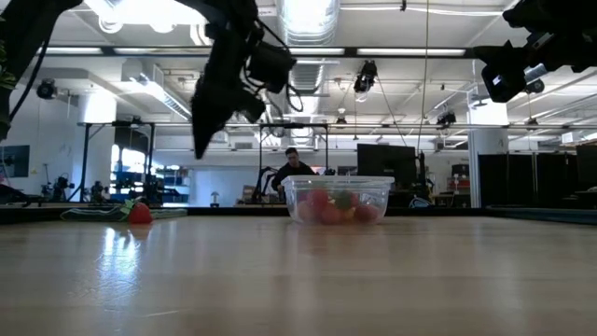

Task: Pick and placing Produce into tupperware
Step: Put the red strawberry into the transparent bin

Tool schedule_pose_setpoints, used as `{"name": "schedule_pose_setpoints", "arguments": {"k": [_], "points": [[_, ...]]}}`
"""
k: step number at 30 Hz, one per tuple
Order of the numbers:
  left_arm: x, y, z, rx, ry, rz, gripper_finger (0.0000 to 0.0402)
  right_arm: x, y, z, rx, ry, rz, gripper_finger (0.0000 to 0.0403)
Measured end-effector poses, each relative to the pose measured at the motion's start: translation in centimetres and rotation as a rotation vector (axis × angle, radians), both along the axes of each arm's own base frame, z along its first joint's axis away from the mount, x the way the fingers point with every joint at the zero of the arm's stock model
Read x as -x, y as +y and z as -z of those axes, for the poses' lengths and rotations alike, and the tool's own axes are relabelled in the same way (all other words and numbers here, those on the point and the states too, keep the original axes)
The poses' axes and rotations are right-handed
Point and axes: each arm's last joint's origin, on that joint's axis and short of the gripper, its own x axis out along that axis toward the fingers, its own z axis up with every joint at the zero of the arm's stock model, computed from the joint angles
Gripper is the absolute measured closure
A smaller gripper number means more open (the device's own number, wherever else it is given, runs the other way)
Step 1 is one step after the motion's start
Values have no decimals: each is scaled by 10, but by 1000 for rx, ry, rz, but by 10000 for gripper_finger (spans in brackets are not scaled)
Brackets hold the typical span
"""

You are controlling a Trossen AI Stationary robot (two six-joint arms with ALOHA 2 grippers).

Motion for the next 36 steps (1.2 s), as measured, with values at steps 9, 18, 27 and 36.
{"name": "schedule_pose_setpoints", "arguments": {"k": [9,18,27,36], "points": [[43,-15,61,33,130,-78,155,0,0,0,0,-1,0,174],[59,-17,98,-64,160,-110,155,0,0,0,0,-1,0,174],[65,-21,109,-32,160,-117,155,0,0,0,0,-1,0,174],[65,-21,112,-34,143,-117,158,0,0,0,0,0,0,174]]}}
